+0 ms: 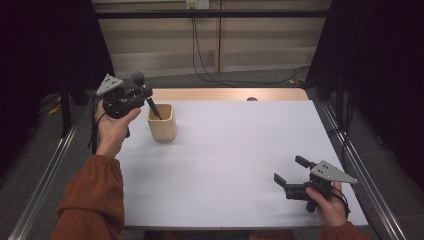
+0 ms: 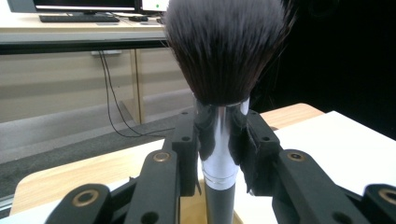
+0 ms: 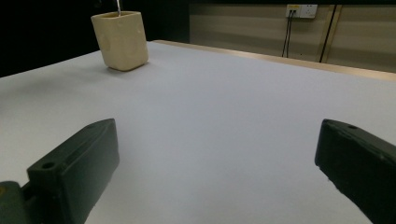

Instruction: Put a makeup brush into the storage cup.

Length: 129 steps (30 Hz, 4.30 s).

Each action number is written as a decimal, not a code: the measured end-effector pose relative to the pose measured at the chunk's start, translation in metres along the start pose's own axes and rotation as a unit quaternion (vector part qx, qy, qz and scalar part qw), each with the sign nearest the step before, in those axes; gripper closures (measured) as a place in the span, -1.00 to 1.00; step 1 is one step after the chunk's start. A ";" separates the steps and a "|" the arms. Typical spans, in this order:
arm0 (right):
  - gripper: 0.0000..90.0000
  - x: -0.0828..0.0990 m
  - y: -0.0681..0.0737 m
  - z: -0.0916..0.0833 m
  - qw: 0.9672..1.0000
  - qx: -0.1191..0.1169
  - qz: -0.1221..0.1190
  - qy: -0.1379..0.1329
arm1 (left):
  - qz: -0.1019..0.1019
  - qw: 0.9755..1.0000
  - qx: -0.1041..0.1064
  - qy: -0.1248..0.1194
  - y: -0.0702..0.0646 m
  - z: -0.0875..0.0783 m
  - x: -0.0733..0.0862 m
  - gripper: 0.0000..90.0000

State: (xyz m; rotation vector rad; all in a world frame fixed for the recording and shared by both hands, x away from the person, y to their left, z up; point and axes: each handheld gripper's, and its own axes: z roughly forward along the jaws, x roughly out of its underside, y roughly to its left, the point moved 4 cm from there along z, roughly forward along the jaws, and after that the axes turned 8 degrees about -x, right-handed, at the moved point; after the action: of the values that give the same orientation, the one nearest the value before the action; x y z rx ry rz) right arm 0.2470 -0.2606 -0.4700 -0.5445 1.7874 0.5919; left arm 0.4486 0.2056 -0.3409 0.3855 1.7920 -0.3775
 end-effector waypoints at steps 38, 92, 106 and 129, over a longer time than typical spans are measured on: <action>-1.00 -0.002 -0.002 -0.002 1.000 0.012 -0.003 -0.013 | 0.003 0.998 -0.020 0.060 0.002 0.030 0.045 0.56; -1.00 0.000 -0.006 -0.001 1.000 0.014 0.006 -0.017 | 0.005 0.997 -0.050 0.067 0.003 0.024 0.081 -0.52; -1.00 0.001 -0.007 -0.003 1.000 0.018 0.006 -0.016 | -0.017 0.997 -0.036 0.061 0.011 0.006 0.080 -0.93; -1.00 0.000 -0.003 -0.003 1.000 0.018 0.006 -0.015 | -0.003 0.999 -0.008 0.044 -0.009 -0.041 0.091 -0.90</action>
State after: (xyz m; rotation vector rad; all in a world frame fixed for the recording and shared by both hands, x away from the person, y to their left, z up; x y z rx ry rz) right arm 0.2466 -0.2650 -0.4695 -0.4983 1.7702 0.5724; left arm 0.3873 0.2218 -0.4183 0.3918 1.8819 -0.3542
